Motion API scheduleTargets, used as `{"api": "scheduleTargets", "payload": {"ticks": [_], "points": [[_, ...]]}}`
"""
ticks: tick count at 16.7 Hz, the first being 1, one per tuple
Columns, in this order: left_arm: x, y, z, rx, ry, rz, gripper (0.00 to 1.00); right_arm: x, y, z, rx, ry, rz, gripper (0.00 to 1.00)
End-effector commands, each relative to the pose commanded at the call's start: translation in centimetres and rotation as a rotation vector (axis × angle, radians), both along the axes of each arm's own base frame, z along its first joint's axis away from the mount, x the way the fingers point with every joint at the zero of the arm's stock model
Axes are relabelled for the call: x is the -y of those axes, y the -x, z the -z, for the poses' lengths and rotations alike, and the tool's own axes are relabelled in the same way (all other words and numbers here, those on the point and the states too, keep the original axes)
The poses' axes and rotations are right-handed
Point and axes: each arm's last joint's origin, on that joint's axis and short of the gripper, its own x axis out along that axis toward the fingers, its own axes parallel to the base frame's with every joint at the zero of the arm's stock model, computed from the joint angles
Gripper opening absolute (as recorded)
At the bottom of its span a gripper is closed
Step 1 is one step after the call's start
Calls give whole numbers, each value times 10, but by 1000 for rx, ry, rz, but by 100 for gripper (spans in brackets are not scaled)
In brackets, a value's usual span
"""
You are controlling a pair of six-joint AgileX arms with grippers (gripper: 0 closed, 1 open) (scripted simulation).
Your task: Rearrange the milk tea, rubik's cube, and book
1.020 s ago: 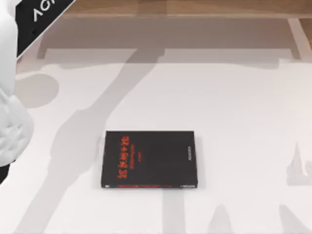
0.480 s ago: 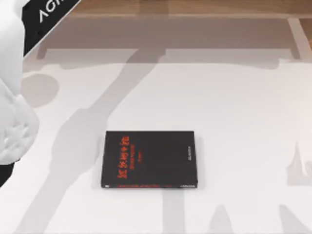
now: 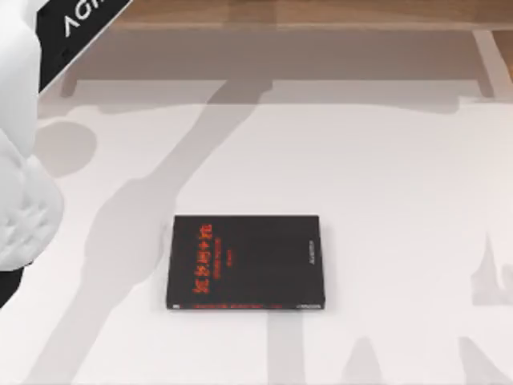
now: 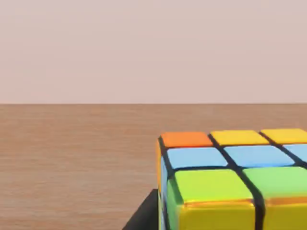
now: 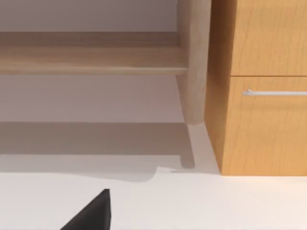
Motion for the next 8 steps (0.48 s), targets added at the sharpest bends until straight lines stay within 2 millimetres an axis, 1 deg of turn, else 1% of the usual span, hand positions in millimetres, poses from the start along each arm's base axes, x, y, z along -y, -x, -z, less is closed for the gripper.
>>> {"api": "scheduleTargets", "payload": {"ticks": [2,3,8], "points": [[0,0,0,0,0,0,98,0,0,0,0,0,0,100],[0,0,0,0,0,0,100,0,0,0,0,0,0,100],[0,0,0,0,0,0,100,0,0,0,0,0,0,100]]}}
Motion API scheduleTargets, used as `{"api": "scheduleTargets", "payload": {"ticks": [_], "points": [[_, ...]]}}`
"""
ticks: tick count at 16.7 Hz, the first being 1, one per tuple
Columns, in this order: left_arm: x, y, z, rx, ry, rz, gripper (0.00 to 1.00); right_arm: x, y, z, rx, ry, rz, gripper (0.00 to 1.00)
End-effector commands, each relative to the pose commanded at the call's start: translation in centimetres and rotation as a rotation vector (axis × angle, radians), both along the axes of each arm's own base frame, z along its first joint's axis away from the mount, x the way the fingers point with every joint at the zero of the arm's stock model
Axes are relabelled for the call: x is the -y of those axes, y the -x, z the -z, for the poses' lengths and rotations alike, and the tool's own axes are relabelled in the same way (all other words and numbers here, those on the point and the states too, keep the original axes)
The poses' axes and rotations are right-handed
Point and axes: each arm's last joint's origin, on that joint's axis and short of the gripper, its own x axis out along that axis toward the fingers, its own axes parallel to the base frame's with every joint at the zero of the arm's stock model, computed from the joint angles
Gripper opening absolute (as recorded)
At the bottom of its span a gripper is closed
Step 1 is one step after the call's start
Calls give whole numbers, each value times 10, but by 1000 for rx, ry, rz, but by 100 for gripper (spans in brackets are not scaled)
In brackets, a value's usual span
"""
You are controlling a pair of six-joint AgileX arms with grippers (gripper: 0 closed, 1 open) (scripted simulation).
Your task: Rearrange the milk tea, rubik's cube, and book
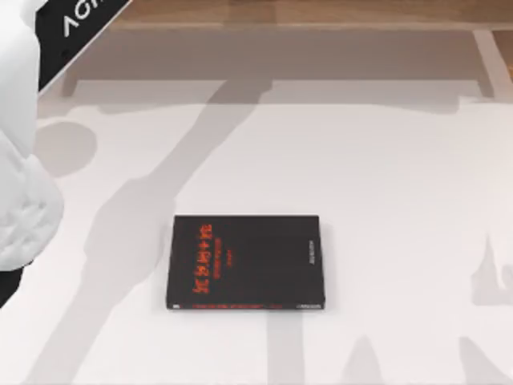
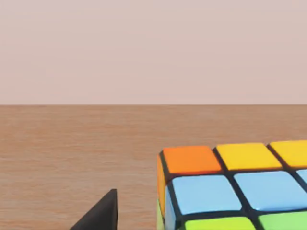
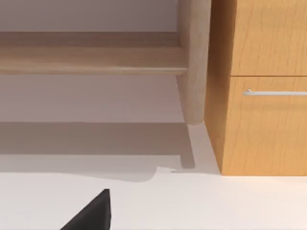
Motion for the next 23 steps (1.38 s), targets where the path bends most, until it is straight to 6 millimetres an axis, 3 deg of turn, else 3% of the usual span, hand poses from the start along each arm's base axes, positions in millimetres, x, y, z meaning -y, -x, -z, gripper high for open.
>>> {"api": "scheduleTargets", "payload": {"ticks": [5,12,17,20,23], "points": [[1,4,-2,4,2,4,100,0,0,0,0,0,0,100],[1,29,1,-2,-1,2,100,0,0,0,0,0,0,100],[-2,28,1,-1,-1,-1,100,0,0,0,0,0,0,100],[-34,25,-26,76,48,0,100,0,0,0,0,0,0,100],[-107,18,-62,204,84,-20,100,0,0,0,0,0,0,100]]}}
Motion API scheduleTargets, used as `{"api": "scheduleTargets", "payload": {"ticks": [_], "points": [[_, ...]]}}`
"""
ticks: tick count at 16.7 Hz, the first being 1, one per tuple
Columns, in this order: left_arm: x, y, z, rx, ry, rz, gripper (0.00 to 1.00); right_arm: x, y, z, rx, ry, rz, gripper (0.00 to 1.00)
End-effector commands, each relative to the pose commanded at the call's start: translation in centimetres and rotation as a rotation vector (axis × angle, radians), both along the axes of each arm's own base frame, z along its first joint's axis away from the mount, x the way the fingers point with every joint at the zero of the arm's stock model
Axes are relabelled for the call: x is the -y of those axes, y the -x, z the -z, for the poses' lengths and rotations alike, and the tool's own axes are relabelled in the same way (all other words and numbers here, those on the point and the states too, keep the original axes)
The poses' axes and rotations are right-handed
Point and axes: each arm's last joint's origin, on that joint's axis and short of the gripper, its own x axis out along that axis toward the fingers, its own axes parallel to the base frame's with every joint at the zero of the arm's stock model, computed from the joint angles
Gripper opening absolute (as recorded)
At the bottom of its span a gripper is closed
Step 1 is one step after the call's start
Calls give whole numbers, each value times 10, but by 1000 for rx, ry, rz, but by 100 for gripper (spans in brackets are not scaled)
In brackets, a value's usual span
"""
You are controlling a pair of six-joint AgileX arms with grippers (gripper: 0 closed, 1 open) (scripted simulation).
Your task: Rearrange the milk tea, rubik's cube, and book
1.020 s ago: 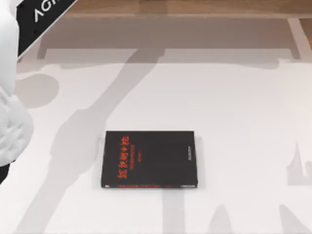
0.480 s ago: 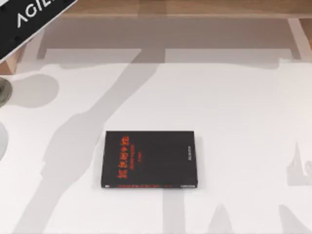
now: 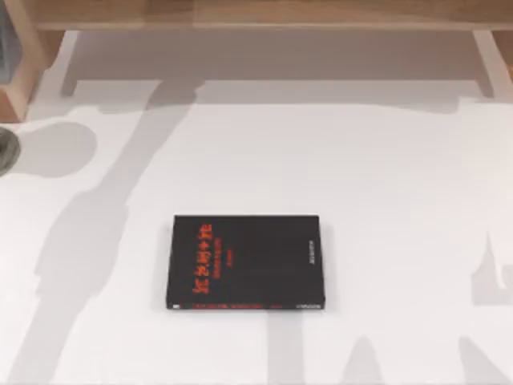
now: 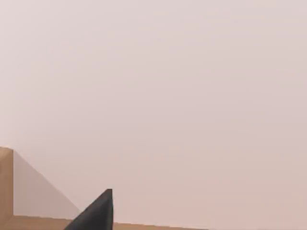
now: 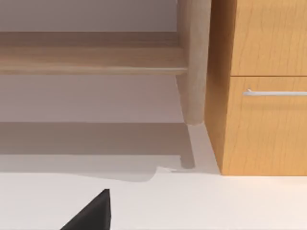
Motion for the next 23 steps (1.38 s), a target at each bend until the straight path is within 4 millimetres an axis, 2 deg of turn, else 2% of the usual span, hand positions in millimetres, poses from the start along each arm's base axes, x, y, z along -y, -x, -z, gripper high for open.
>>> {"api": "scheduleTargets", "payload": {"ticks": [2,5,8,11,14,17,19,23], "points": [[-63,-6,-12,66,-17,-33,100,0,0,0,0,0,0,100],[-161,-11,-5,98,-87,-92,100,0,0,0,0,0,0,100],[-249,-10,31,50,-151,-130,100,0,0,0,0,0,0,100],[-307,-10,94,-54,-158,-103,100,0,0,0,0,0,0,100],[-335,-8,160,-152,-117,-41,100,0,0,0,0,0,0,100],[-343,-4,202,-204,-73,8,100,0,0,0,0,0,0,100],[-343,-3,209,-212,-64,19,100,0,0,0,0,0,0,100],[-341,-4,208,-211,-65,22,100,0,0,0,0,0,0,100]]}}
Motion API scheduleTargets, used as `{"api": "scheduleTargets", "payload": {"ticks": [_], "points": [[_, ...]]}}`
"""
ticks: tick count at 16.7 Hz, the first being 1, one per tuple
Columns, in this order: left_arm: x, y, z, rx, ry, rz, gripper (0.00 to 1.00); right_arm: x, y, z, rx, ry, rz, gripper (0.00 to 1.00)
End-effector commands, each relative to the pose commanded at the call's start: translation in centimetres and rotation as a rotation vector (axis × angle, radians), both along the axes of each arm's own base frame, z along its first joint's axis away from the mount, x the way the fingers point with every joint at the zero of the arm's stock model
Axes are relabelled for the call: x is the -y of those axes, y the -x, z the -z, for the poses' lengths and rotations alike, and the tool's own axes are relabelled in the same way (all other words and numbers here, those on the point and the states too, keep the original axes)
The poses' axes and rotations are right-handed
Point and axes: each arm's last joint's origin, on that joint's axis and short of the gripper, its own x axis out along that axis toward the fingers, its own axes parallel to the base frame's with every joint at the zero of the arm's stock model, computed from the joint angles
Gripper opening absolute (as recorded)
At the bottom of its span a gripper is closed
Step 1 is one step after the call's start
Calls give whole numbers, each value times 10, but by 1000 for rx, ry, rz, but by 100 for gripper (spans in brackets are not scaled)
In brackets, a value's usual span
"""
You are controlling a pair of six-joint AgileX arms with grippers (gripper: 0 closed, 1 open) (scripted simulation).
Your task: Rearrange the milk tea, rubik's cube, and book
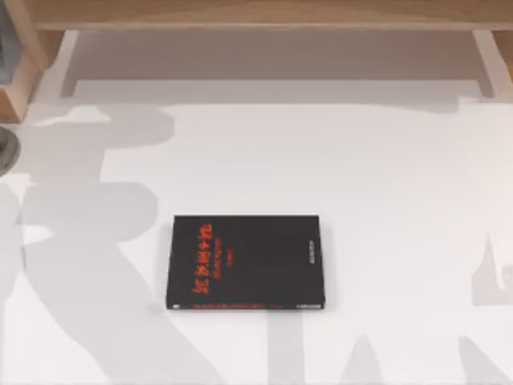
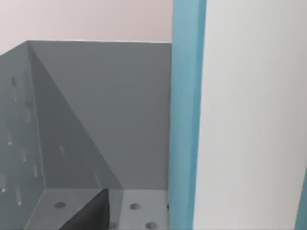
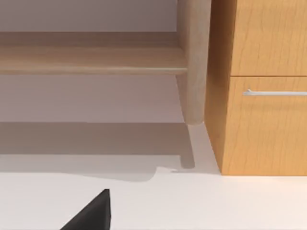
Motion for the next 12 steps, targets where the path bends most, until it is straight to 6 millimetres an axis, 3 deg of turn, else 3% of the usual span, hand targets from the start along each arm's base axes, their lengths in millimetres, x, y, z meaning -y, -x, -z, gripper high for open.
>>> {"api": "scheduleTargets", "payload": {"ticks": [7,11,12], "points": [[-2,-28,0,1,1,-3,100,0,0,0,0,0,0,100],[-2,-29,1,0,1,-3,100,0,0,0,0,0,0,100],[-2,-29,1,0,1,-3,92,0,0,0,0,0,0,100]]}}
